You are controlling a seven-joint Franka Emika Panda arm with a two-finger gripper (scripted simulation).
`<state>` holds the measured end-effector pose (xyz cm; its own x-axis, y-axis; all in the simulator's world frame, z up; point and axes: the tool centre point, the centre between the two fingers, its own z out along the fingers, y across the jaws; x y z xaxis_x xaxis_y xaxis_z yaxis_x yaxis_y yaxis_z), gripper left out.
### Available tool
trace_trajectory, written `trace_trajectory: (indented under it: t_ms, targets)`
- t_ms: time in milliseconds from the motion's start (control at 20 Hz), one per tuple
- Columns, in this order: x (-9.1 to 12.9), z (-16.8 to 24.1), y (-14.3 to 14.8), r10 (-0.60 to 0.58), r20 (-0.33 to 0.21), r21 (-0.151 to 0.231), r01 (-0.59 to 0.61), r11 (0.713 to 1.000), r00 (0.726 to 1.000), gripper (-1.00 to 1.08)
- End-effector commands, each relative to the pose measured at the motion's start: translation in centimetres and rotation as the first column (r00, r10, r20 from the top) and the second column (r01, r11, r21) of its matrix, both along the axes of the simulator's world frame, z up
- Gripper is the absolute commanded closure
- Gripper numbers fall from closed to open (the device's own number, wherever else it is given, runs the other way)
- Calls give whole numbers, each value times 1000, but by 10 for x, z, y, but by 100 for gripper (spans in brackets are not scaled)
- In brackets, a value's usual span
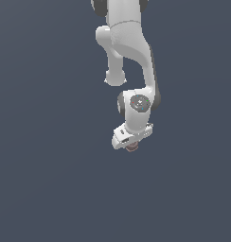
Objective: Pick up the object and move it to a goal position.
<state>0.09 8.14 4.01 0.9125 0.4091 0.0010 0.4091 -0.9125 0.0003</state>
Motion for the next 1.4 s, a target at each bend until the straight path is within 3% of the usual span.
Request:
trace_trajectory:
  t_ms: [0,500,1350]
  targets:
    - [0,0,0,0,0,0,0,1000,1000,108]
    - [5,37,-35,0,0,0,0,1000,1000,108]
    - [26,188,-173,1,0,2,-1,1000,1000,108]
